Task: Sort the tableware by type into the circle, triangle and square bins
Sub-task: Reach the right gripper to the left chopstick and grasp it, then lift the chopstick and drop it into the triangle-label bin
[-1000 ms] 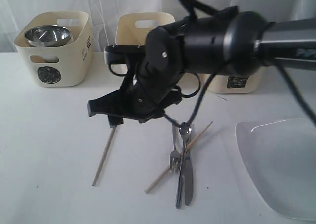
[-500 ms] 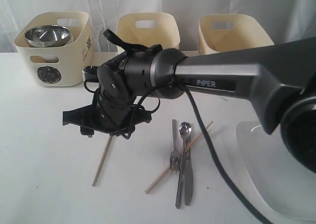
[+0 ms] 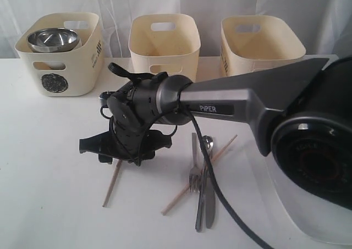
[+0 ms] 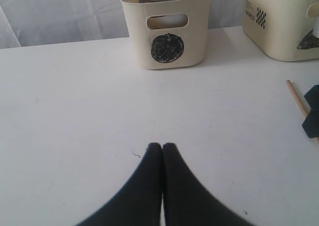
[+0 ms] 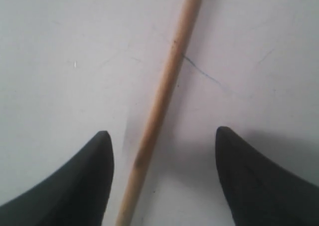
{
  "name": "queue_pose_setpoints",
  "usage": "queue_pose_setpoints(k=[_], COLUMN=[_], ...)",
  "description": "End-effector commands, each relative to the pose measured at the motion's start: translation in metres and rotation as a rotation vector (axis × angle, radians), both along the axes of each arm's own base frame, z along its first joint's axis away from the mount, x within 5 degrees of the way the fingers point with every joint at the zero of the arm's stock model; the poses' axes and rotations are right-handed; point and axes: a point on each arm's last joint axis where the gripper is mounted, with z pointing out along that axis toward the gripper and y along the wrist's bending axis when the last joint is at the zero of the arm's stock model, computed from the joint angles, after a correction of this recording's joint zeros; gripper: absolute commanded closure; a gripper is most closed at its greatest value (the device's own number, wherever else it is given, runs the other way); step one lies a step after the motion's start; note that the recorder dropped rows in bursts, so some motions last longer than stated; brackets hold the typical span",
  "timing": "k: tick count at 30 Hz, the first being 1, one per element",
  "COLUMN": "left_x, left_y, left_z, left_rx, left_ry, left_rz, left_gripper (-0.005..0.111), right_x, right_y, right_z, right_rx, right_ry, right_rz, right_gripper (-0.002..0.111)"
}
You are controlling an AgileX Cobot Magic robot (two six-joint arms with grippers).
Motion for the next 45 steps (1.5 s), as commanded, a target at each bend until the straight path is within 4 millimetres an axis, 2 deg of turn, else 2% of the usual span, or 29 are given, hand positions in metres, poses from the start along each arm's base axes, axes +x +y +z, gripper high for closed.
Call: queue_pose_setpoints(k=[1,10,13,20,25,28,31,41,45], left_x=[0.0,0.0,0.0,0.0,0.0,0.0,0.0,0.0,0.0], left_y=[0.0,0.0,0.0,0.0,0.0,0.0,0.0,0.0,0.0], left_z=[-0.001,-0.001,-0.001,-0.001,-0.001,-0.001,-0.001,-0.001,-0.001], left_rx=[-0.007,-0.007,-0.007,-0.007,-0.007,-0.007,-0.007,-0.007,-0.007], left_ry=[-0.002,-0.002,-0.002,-0.002,-0.002,-0.002,-0.002,-0.002,-0.002], left_rz=[-0.005,-0.005,-0.005,-0.005,-0.005,-0.005,-0.005,-0.005,-0.005], left_gripper=[0.107,0.107,0.107,0.107,0.107,0.107,0.107,0.107,0.107], right_x=[0.0,-0.015,-0.021,-0.028,-0.032,-0.034,-0.036,-0.061,-0.064], right_y=[0.001,0.01,0.01,0.0,-0.004,-0.005,-0.011,-0.073,-0.094], right_z=[0.0,-0.02,-0.022,-0.025,-0.025,-0.013,0.008,0.07,0.09], right_rx=[-0.002,-0.076,-0.138,-0.311,-0.377,-0.332,-0.251,-0.032,0.035], right_ry=[-0.005,0.069,0.088,0.14,0.166,0.095,-0.012,-0.31,-0.414], right_rz=[0.0,0.038,0.115,0.309,0.436,0.446,0.396,0.316,0.277], right_gripper=[0.052,0.067,0.074,0.103,0.108,0.108,0.108,0.108,0.108])
